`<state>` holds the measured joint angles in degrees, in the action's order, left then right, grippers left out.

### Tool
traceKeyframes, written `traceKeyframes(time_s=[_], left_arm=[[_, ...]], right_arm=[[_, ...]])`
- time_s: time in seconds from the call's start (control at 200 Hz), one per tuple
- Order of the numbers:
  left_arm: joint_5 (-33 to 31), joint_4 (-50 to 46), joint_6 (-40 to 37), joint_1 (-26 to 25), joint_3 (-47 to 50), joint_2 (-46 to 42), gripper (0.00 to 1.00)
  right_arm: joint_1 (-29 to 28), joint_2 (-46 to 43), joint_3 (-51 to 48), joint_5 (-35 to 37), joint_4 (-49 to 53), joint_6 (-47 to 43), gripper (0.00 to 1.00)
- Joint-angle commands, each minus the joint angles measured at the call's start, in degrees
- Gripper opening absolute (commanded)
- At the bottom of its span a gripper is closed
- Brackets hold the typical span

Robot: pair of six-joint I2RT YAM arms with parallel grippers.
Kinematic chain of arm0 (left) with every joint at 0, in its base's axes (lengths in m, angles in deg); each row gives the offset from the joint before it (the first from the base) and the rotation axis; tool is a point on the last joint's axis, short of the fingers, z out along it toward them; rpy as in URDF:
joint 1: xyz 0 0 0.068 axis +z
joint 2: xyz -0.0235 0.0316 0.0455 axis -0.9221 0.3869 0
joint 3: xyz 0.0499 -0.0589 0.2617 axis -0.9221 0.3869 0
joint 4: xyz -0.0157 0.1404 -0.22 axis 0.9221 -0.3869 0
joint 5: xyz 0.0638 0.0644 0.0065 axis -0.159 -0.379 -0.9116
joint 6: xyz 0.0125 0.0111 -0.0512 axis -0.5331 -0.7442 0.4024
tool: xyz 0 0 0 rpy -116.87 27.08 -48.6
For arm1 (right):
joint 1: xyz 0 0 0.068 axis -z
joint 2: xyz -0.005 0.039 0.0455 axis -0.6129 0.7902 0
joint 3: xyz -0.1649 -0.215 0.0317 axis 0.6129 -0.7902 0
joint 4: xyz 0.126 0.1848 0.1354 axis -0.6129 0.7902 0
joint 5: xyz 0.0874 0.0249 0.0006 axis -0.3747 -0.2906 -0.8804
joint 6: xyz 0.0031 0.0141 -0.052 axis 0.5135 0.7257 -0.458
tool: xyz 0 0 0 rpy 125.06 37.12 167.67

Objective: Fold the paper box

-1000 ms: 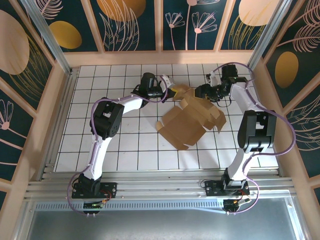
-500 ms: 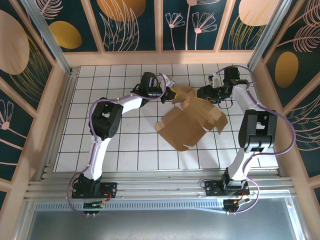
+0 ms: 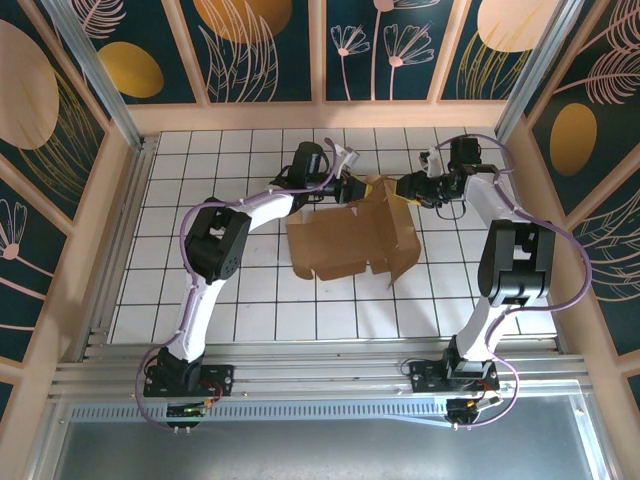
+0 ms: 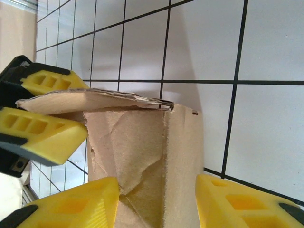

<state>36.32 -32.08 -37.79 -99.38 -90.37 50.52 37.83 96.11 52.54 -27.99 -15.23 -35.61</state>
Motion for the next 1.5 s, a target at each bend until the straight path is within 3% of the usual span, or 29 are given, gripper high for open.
traceKeyframes(time_s=[0.0, 0.085, 0.17, 0.285, 0.445, 0.651, 0.791, 0.996, 1.061, 1.196, 1.261, 1.391, 1.497], left_arm=[[2.97, -1.00, -0.12, -1.69, -1.48, -2.51, 0.33], [0.69, -4.44, -4.93, -1.70, -0.92, -3.32, 0.37], [-7.62, -7.99, -10.41, -1.70, 0.45, -5.15, 0.46], [-13.35, -5.49, -14.66, -1.70, 5.24, -8.97, 0.50], [-7.52, -2.94, -12.31, -1.68, 6.60, -9.88, 0.51], [-17.52, -0.28, -10.13, -1.67, 11.01, -14.10, 0.61], [-21.02, 5.04, -12.03, -1.69, 18.12, -20.05, 0.61], [-37.83, -9.68, -9.91, -1.30, 15.79, -20.42, 0.61], [-37.44, -14.57, -8.66, -0.62, 15.19, -19.47, 0.59], [-35.68, -14.90, -3.04, 1.63, 18.74, -19.69, 0.53], [-33.24, -16.12, -2.43, 2.41, 20.51, -20.07, 0.42], [-25.03, -14.58, 1.63, 2.28, 28.38, -24.39, 0.30], [-28.56, -10.76, 6.52, 1.51, 38.12, -29.07, 0.17]], right_arm=[[-0.23, -0.91, -1.49, 1.50, -0.47, 0.98, 0.47], [-0.26, -1.05, -1.40, 1.90, -0.81, 1.19, 0.47], [-0.29, -1.59, -1.33, 2.53, -1.13, 1.27, 0.46], [-0.37, -2.25, -1.31, 2.79, -1.61, 1.65, 0.45], [-0.32, -2.69, -1.81, 3.42, -2.03, 2.01, 0.45], [-0.38, -3.42, -2.51, 4.30, -2.09, 1.78, 0.43], [-0.38, -3.29, -3.14, 4.06, -3.05, 2.17, 0.43], [-0.60, -3.06, -4.14, 3.83, -4.17, 2.52, 0.42], [-0.72, -2.97, -4.43, 3.78, -4.34, 2.54, 0.41], [-0.87, -2.63, -4.83, 3.96, -4.89, 2.73, 0.41], [-0.93, -2.49, -4.83, 3.88, -4.96, 2.82, 0.41], [-1.60, -2.28, -5.01, 4.04, -5.06, 2.79, 0.41], [-2.25, -2.01, -5.48, 4.05, -5.74, 3.12, 0.41]])
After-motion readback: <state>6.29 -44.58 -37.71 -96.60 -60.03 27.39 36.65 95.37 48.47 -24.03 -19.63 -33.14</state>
